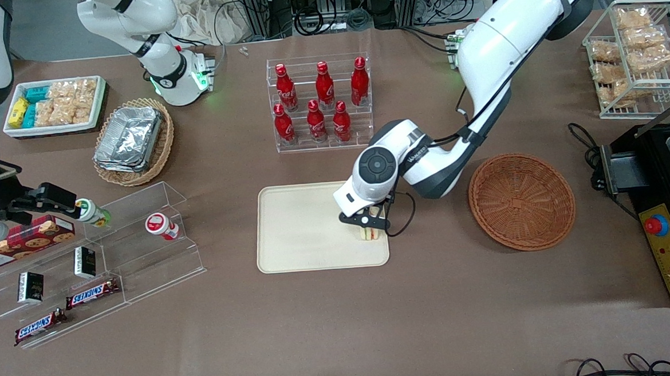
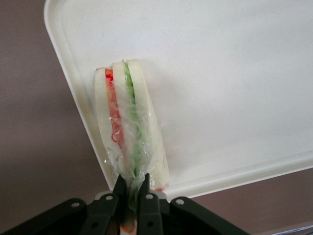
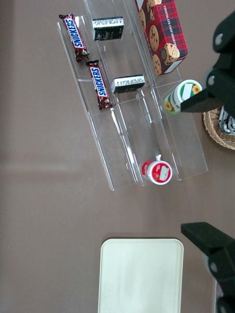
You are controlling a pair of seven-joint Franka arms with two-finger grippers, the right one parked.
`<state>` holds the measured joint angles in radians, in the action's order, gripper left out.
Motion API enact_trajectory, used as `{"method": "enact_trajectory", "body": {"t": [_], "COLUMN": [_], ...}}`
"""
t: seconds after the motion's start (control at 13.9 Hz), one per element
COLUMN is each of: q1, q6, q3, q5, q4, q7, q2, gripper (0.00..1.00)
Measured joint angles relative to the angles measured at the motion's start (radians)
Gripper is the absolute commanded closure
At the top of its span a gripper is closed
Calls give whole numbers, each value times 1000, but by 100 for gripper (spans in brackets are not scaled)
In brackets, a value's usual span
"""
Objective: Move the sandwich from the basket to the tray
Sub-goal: 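Lower the sandwich onto the tray and open the left gripper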
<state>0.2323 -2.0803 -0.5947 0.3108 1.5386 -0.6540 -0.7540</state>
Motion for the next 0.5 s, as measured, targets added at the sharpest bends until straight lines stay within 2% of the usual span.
{"method": "enact_trajectory", "body": {"t": [0.29,0.5], "q1": [10,-10], "q6": [19,123], "q3": [1,4], "q5": [45,50], "q4": [-14,-40], "q7": [-101,-85], "q2": [3,43], "gripper": [0,0]}}
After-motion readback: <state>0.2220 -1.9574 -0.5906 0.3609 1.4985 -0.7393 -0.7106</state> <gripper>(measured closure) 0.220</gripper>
